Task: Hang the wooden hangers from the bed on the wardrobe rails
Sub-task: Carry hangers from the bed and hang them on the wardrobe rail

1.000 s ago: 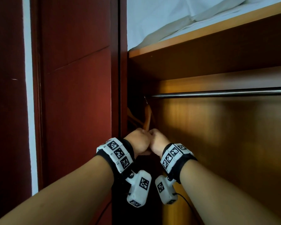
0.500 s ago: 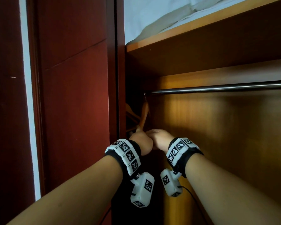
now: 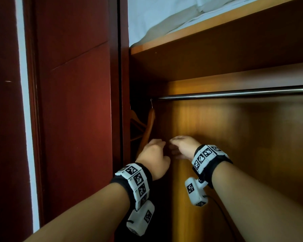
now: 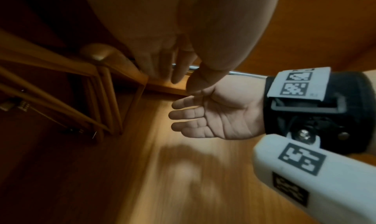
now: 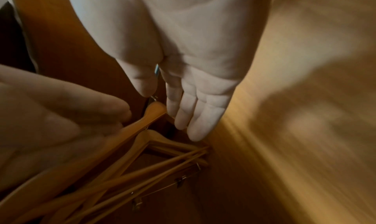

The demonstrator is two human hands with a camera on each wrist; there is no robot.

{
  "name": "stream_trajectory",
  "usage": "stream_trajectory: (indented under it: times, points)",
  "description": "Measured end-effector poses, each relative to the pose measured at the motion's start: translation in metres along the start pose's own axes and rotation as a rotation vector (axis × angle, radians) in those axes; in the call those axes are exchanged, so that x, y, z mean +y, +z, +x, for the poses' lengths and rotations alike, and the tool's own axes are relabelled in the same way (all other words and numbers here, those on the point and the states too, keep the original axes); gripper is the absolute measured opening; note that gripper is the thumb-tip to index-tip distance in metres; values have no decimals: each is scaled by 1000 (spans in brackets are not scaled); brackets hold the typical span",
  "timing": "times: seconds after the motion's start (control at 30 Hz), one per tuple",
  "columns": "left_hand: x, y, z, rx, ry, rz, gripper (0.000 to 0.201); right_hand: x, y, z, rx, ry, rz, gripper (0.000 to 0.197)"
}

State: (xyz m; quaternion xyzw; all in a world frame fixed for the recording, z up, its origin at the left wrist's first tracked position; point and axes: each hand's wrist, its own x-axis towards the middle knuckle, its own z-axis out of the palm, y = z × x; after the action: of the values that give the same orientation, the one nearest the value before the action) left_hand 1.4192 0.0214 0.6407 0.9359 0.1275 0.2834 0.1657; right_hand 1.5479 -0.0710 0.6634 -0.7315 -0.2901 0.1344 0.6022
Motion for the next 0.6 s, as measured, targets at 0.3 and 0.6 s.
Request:
stream_trajectory:
  times: [0.3, 0.6]
  points:
    - [9, -1, 17, 19, -237, -180, 74, 7, -18, -21, -27, 44, -33, 40]
    - [24, 26, 7, -83, -206, -403, 70, 22, -31, -28, 58, 87, 2, 50]
